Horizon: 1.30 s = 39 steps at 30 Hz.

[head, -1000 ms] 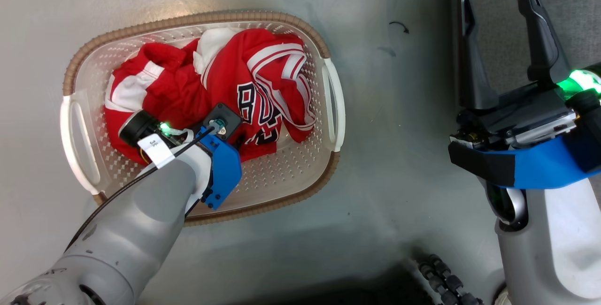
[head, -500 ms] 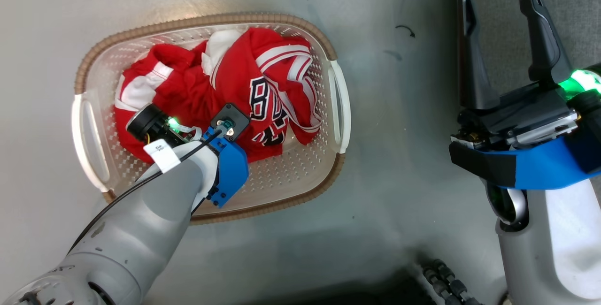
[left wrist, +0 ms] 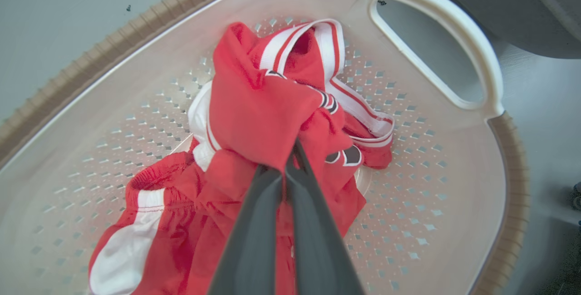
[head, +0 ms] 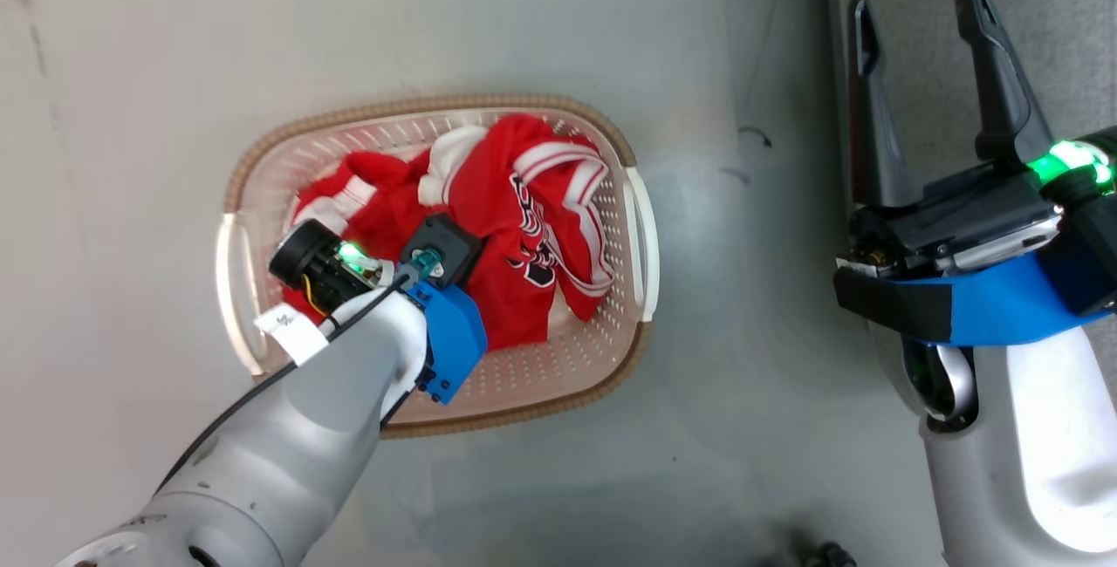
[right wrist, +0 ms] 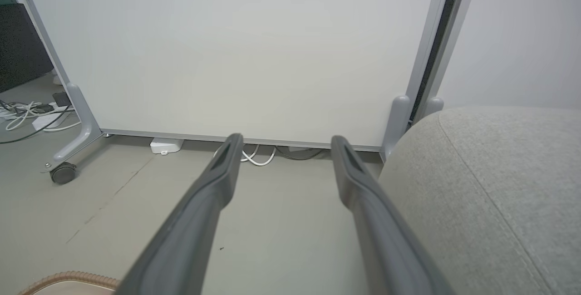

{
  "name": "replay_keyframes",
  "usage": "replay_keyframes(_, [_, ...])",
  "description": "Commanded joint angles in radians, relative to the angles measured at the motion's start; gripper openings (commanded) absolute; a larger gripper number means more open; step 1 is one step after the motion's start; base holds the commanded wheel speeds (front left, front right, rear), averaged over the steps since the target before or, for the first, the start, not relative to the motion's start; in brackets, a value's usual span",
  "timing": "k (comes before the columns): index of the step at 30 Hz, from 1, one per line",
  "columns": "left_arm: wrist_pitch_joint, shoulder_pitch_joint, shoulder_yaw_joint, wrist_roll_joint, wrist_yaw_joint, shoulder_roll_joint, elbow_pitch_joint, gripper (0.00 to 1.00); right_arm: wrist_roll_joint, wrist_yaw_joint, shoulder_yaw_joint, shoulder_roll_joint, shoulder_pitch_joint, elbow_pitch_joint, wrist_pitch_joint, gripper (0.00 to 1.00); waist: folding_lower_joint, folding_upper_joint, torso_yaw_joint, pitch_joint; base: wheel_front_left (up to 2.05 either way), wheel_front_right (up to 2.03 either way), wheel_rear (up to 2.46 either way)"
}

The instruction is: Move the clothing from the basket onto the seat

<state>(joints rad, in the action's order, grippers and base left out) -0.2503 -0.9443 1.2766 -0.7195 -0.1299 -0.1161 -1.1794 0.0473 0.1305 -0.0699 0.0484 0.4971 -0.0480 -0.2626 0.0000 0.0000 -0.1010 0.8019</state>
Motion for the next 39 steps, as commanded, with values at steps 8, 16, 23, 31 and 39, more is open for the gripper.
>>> replay_keyframes(8, [-0.016, 0.05, -0.08, 0.014, 0.007, -0.029, 0.098, 0.0, 0.01, 0.0, 0.024, 0.004, -0.056, 0.031, -0.004, 1.0, 0.0, 0.0, 0.046, -0.165, 0.0, 0.0, 0.0])
replay_keyframes(16, [-0.016, 0.142, -0.252, 0.086, 0.027, -0.074, 0.237, 0.0, 0.019, 0.0, 0.04, 0.004, -0.118, 0.061, -0.004, 1.0, 0.0, 0.0, 0.066, -0.308, 0.0, 0.0, 0.0])
replay_keyframes(23, [-0.016, 0.225, -0.404, 0.185, 0.034, -0.101, 0.365, 0.0, 0.028, 0.0, 0.051, 0.004, -0.173, 0.076, -0.004, 1.0, 0.0, 0.0, 0.073, -0.412, 0.0, 0.0, 0.0])
replay_keyframes(31, [-0.016, 0.295, -0.573, 0.286, 0.036, -0.113, 0.501, 0.0, 0.043, 0.0, 0.053, 0.004, -0.231, 0.092, -0.003, 1.0, 0.0, 0.0, 0.074, -0.524, 0.0, 0.0, 0.0])
replay_keyframes(39, [-0.016, 0.322, -0.696, 0.344, 0.022, -0.114, 0.611, 0.0, 0.053, 0.0, 0.048, 0.004, -0.271, 0.102, -0.003, 1.0, 0.0, 0.0, 0.066, -0.598, 0.0, 0.0, 0.0])
